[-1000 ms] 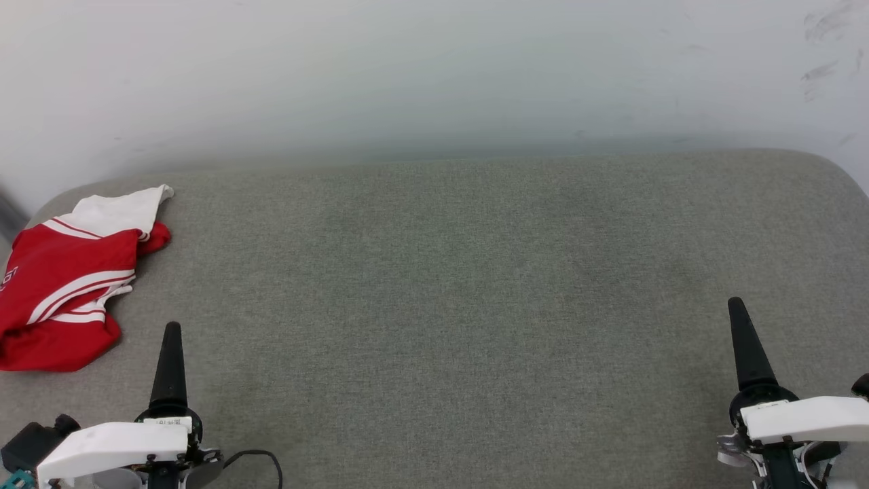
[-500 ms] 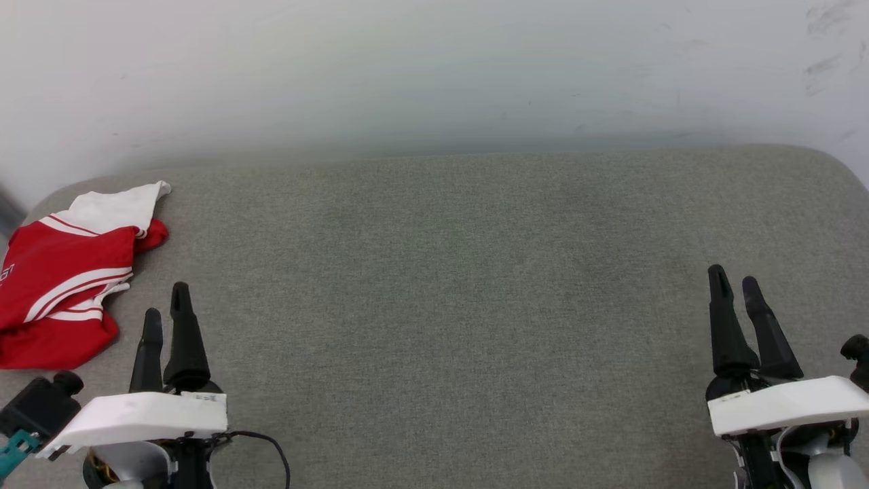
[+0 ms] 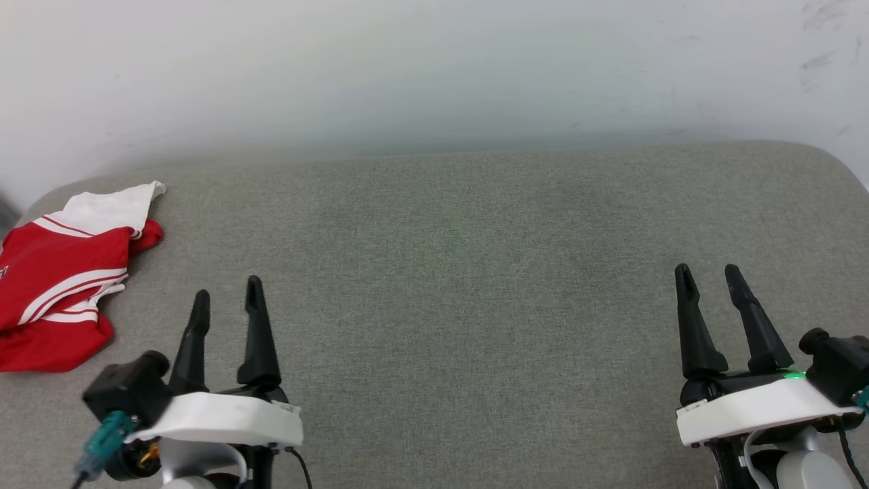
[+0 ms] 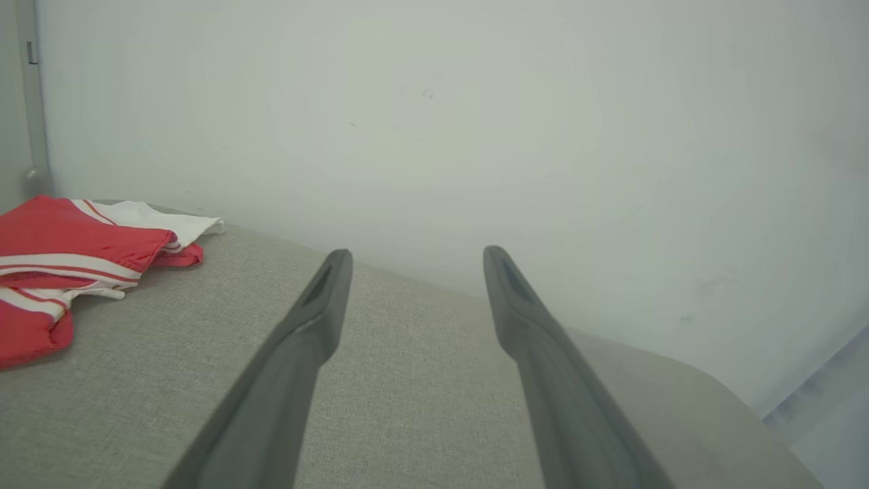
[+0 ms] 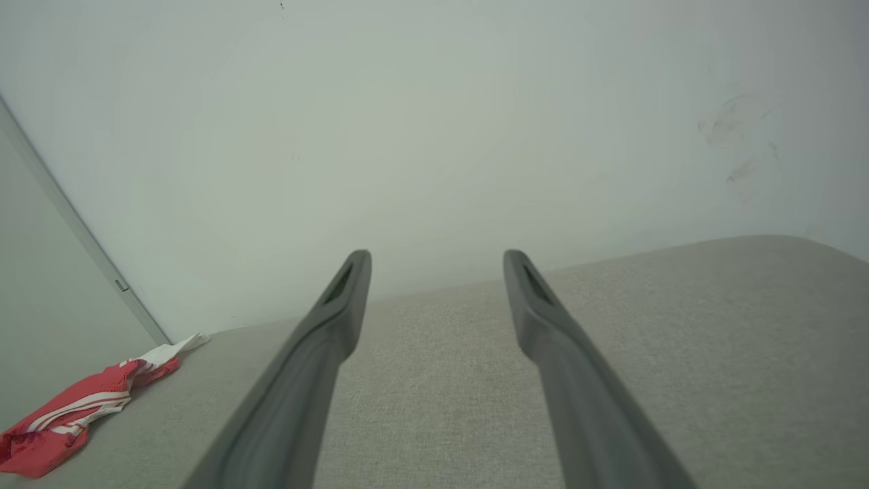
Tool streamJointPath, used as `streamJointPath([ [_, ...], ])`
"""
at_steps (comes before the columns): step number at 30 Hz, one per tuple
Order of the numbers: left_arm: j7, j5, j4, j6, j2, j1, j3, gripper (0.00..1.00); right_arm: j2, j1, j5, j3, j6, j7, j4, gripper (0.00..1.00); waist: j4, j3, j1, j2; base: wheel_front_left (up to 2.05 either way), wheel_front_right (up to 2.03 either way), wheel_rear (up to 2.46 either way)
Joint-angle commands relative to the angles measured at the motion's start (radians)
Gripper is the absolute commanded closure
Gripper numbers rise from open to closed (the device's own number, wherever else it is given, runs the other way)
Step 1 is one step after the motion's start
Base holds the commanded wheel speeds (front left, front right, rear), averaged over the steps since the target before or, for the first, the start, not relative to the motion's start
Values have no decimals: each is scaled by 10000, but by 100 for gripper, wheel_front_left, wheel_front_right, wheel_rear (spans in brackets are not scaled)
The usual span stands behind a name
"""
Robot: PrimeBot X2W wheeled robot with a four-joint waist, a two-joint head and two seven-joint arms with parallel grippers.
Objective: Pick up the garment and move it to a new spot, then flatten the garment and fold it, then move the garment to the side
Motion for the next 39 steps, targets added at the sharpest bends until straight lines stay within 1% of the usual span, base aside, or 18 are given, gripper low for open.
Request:
streamJointPath([
  [1, -118, 456, -168, 340, 258, -62, -435, 0, -18, -2, -496, 69, 2, -128, -119, 0, -2, -4, 0, 0, 0, 0, 0],
  [6, -251, 1072, -64, 1300, 818, -136, -1531, 0, -18, 19, -1182, 54, 2, -266, -86, 0, -15, -2, 0, 0, 0, 0, 0],
  [9, -323, 1434, 71, 1798, 1196, -201, -2179, 0, -17, 26, -1598, 80, 2, -351, -129, 0, -35, 13, 0, 0, 0, 0, 0],
  [15, -478, 1902, 145, 2882, 1687, -388, -3096, 0, -16, 121, -2289, 96, 2, -494, -73, 0, -51, 38, 0, 0, 0, 0, 0],
  [19, -574, 2122, 205, 3383, 1962, -503, -3604, 0, -15, 137, -2566, 91, 2, -589, -23, 0, -54, 39, 0, 0, 0, 0, 0],
  [20, -595, 2019, 151, 3358, 1963, -513, -3744, 0, -15, 149, -2600, 82, 2, -615, 0, 0, -57, 36, 0, 0, 0, 0, 0],
  [24, -687, 2229, 123, 3661, 2096, -485, -3912, 0, -14, 202, -2204, -3, 2, -705, 117, 0, -59, 19, 0, 0, 0, 0, 0],
  [28, -777, 2277, -57, 3641, 2095, -407, -3993, 0, -14, 237, -2120, 94, 1, -793, 148, 0, -75, 36, 0, 0, 0, 0, 0],
  [30, -815, 2321, -124, 3557, 2061, -325, -3926, 0, -14, 241, -2156, 129, 2, -832, 161, 0, -78, 47, 0, 0, 0, 0, 0],
  [32, -860, 2211, -271, 3352, 1946, -216, -3798, 0, -13, 258, -2221, 183, 1, -875, 200, 0, -80, 60, 0, 0, 0, 0, 0],
  [35, -914, 1997, -436, 2731, 1700, 6, -3516, 0, -14, 276, -2259, 193, 1, -946, 276, 0, -84, 82, 0, 0, 0, 0, 0],
  [37, -967, 2020, -408, 2306, 1546, 152, -3159, 0, -13, 300, -2264, 188, 1, -983, 363, 0, -83, 98, 0, 0, 0, 0, 0],
  [38, -967, 2020, -408, 2306, 1546, 152, -3159, 0, -13, 300, -2264, 188, 1, -983, 363, 0, -83, 98, 0, 0, 0, 0, 0],
  [39, -1002, 2152, -368, 1861, 1350, 279, -2871, 0, -12, 315, -2259, 200, 1, -1023, 437, 0, -86, 116, 0, 0, 0, 0, 0],
])
